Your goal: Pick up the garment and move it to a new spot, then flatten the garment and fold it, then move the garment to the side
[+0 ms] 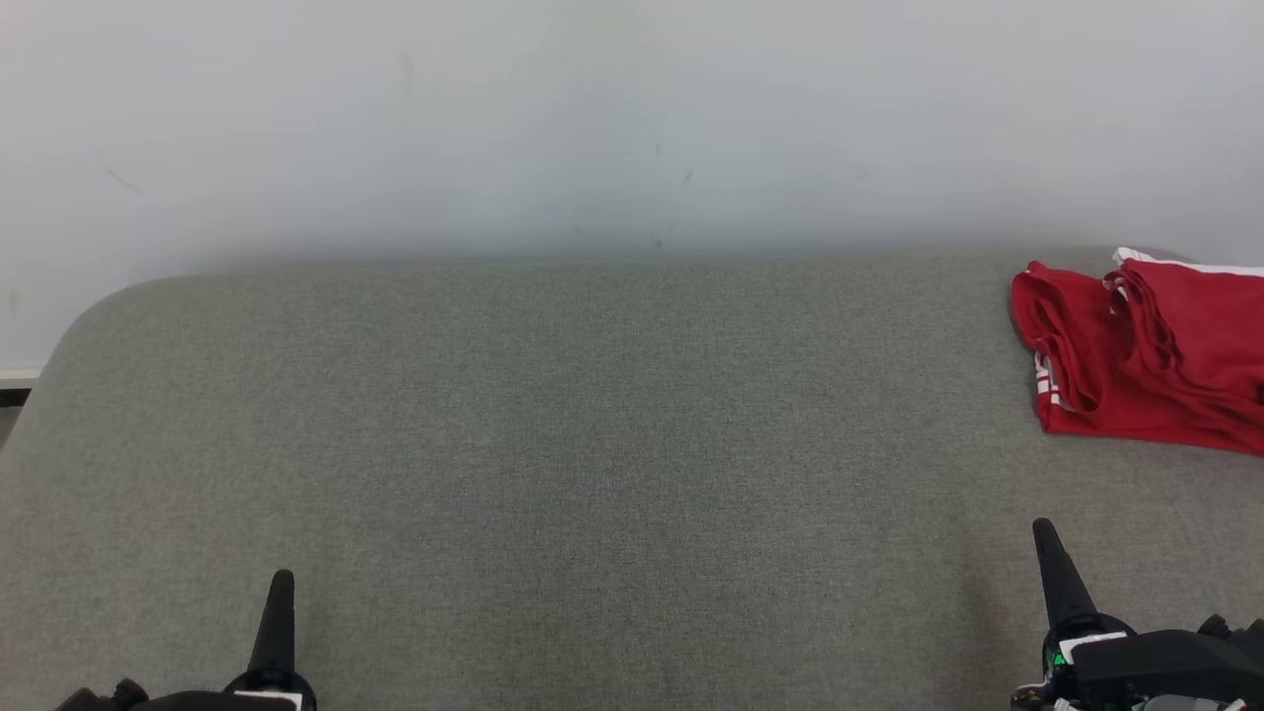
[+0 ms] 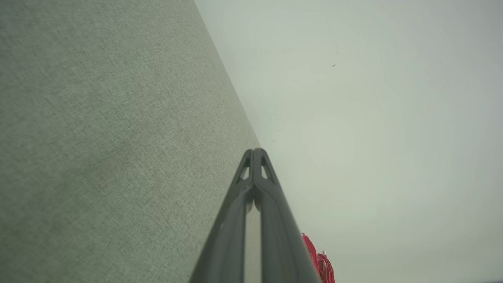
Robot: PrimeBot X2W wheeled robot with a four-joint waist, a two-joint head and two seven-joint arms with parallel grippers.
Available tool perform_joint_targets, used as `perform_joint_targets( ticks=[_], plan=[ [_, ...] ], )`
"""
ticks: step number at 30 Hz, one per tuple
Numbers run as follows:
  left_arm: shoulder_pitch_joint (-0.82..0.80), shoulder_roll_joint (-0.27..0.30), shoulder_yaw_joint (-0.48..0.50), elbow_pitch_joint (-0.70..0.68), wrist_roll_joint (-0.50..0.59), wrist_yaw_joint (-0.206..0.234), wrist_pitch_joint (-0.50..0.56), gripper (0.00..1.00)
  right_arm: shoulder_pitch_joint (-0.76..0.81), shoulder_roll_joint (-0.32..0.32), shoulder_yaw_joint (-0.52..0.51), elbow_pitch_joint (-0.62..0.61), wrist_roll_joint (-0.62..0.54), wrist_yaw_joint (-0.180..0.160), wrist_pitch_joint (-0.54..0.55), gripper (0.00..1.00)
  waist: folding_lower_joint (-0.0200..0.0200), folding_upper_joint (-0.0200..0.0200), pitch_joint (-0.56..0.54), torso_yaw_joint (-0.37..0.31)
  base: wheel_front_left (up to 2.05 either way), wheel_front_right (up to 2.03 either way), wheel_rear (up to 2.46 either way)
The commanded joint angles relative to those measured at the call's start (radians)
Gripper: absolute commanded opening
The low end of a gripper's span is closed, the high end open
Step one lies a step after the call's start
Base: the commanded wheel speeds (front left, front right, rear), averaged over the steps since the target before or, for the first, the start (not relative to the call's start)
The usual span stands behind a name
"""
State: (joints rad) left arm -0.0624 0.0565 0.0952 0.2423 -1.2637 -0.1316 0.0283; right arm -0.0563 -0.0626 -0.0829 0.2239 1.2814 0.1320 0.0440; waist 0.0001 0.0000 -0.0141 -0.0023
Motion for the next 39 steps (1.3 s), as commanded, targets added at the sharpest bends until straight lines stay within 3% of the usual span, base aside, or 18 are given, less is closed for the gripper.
perform_joint_targets(
  ticks=[1, 39],
  plan=[
    [-0.017, 0.000, 0.004, -0.004, -0.029, 0.001, 0.005, 0.00, -0.014, 0.002, -0.006, -0.003, 0.027, -0.002, 0.005, 0.00, 0.0000, 0.0000, 0.001, 0.000, 0.00, 0.00, 0.00],
    [-0.047, -0.006, 0.019, 0.002, -0.316, 0.002, 0.080, 0.00, -0.050, 0.012, -0.030, 0.019, 0.298, -0.002, 0.065, 0.00, -0.0001, 0.0000, 0.015, 0.002, 0.00, 0.00, 0.00]
  ],
)
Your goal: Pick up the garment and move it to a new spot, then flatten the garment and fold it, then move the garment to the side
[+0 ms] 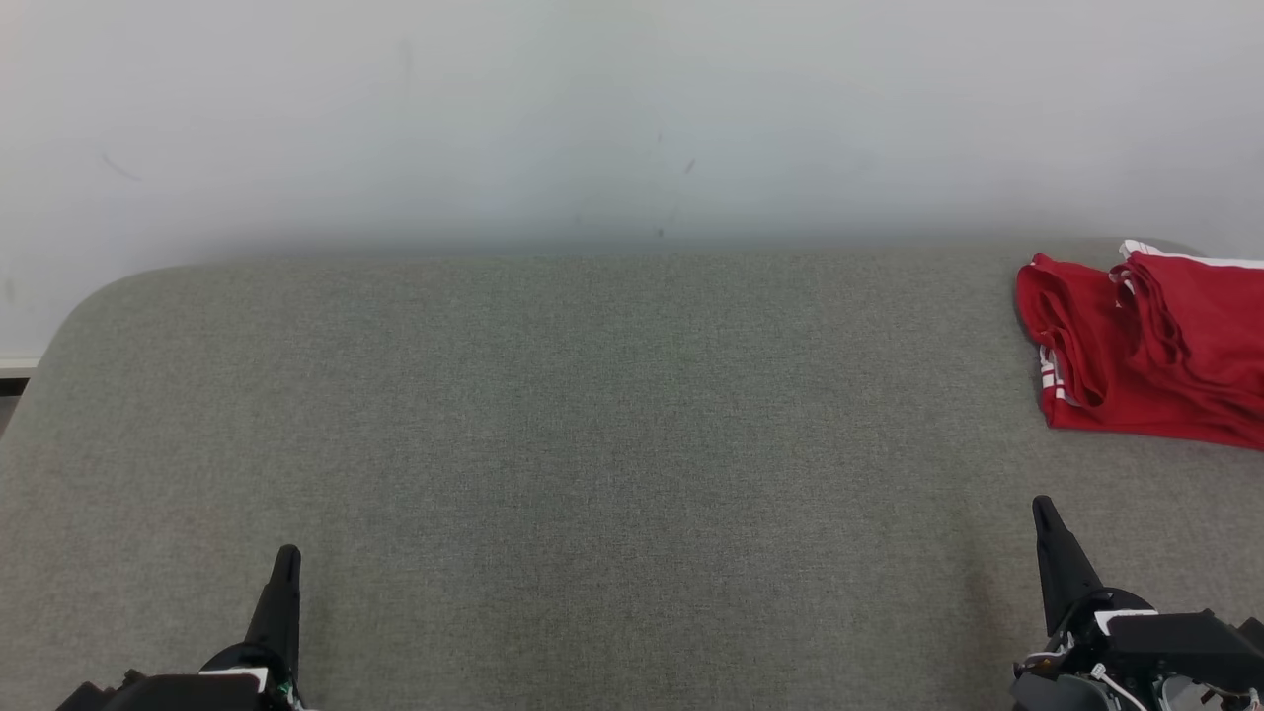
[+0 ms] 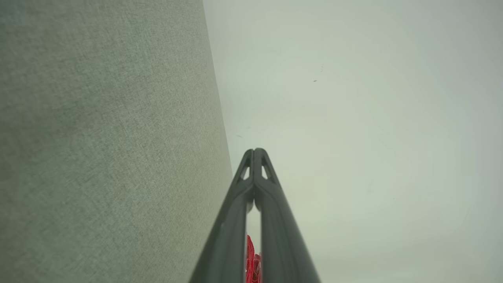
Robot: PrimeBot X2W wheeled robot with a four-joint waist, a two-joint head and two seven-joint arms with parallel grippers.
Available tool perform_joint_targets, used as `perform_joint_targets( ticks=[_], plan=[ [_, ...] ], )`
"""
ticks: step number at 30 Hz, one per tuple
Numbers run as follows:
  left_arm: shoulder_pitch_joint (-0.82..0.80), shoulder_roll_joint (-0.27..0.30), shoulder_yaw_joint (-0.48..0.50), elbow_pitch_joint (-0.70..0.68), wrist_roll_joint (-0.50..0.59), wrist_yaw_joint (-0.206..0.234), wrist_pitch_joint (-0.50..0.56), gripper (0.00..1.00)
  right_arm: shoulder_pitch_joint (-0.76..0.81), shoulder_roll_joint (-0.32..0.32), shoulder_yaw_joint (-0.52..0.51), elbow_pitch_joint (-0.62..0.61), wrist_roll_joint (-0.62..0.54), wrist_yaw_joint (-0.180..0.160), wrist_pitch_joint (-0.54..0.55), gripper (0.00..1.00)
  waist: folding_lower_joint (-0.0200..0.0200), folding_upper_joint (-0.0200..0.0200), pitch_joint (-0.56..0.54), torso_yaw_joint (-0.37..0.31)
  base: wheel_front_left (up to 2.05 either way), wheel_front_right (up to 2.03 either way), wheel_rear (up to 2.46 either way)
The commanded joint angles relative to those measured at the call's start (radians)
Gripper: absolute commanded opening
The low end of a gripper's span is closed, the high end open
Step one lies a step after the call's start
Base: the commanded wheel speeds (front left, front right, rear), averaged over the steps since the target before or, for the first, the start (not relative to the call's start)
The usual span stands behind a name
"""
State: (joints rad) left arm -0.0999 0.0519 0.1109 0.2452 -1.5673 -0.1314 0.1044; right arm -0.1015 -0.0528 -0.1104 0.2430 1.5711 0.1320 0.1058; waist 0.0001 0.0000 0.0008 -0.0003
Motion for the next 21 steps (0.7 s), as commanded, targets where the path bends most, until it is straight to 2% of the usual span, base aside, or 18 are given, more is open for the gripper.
perform_joint_targets(
  ticks=[1, 6, 21],
  plan=[
    [-0.010, -0.002, 0.004, 0.000, -0.020, 0.001, 0.006, 0.00, -0.006, 0.002, -0.003, 0.000, 0.015, -0.002, 0.005, 0.00, 0.0000, 0.0000, 0.000, 0.000, 0.00, 0.00, 0.00],
    [-0.014, -0.003, 0.006, 0.001, -0.050, 0.001, 0.014, 0.00, -0.012, 0.004, -0.007, 0.003, 0.047, -0.002, 0.011, 0.00, -0.0001, 0.0000, 0.002, 0.000, 0.00, 0.00, 0.00],
    [-0.014, -0.003, 0.005, 0.001, -0.048, 0.001, 0.012, 0.00, -0.011, 0.004, -0.006, 0.002, 0.042, -0.002, 0.011, 0.00, -0.0001, 0.0000, 0.002, 0.000, 0.00, 0.00, 0.00]
  ],
)
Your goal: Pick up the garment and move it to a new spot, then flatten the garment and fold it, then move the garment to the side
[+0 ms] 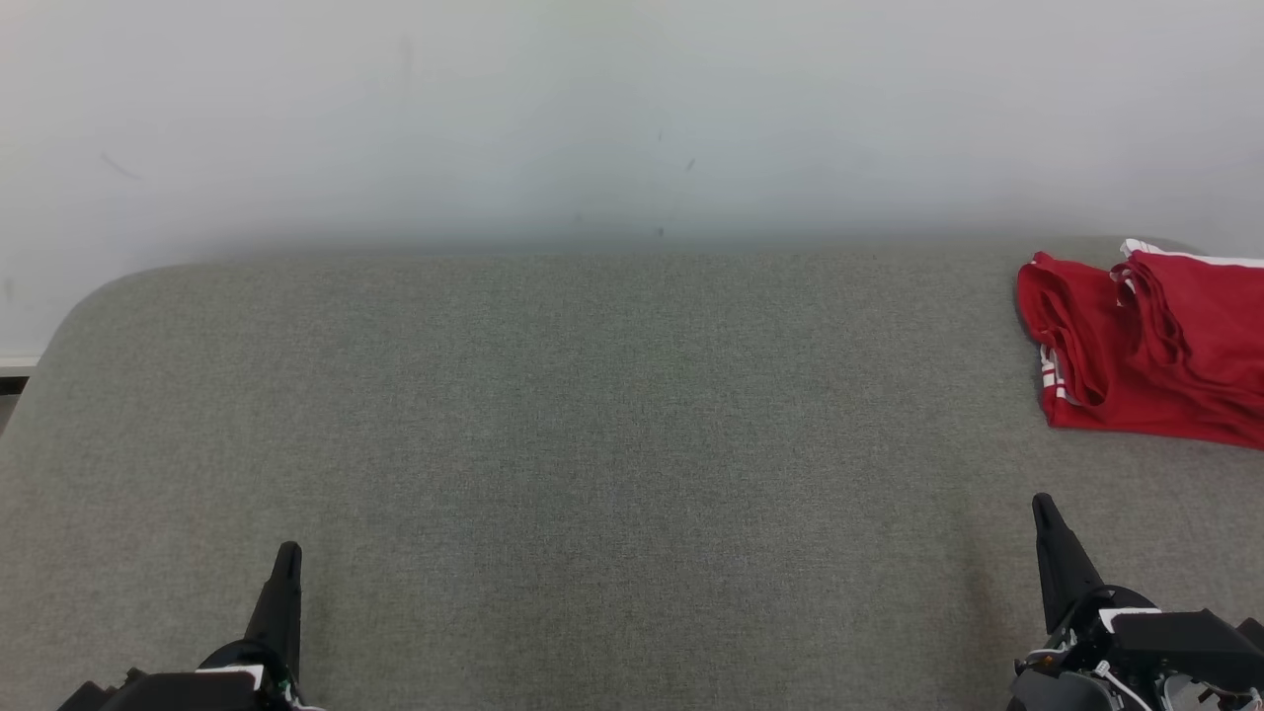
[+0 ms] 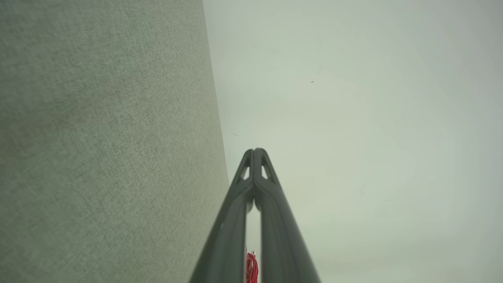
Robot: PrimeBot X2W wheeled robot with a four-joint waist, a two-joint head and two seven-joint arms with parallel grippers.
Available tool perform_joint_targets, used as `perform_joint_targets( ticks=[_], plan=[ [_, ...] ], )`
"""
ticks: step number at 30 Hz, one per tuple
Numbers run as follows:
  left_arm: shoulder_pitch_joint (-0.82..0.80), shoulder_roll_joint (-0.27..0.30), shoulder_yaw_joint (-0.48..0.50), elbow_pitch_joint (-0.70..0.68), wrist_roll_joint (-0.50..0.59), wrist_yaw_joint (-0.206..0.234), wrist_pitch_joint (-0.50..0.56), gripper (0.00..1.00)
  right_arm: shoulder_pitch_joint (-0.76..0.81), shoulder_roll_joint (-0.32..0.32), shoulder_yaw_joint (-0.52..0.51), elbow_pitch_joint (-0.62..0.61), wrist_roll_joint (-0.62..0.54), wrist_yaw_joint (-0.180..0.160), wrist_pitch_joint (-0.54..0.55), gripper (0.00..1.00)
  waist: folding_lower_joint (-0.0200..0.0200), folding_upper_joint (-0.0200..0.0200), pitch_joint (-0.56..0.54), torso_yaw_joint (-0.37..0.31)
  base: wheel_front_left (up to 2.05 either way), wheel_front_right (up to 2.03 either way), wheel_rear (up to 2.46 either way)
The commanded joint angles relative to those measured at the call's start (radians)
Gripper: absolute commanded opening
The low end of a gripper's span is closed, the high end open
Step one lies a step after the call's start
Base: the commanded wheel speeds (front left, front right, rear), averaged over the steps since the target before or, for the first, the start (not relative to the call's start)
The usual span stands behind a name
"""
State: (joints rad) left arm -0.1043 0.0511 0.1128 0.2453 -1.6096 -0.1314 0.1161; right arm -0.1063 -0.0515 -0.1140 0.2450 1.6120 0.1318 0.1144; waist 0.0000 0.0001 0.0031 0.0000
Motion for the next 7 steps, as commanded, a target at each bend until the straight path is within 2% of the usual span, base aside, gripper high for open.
perform_joint_targets(
  ticks=[1, 7],
  plan=[
    [-0.010, -0.002, 0.003, 0.001, -0.006, 0.001, 0.000, 0.00, -0.006, 0.002, -0.002, 0.001, 0.001, -0.002, 0.003, 0.00, 0.0000, -0.0001, 0.000, 0.000, 0.00, 0.00, 0.00],
    [-0.010, -0.002, 0.003, 0.000, -0.006, 0.001, 0.000, 0.00, -0.006, 0.002, -0.002, 0.001, 0.001, -0.002, 0.003, 0.00, 0.0000, -0.0001, 0.000, 0.000, 0.00, 0.00, 0.00]
  ],
)
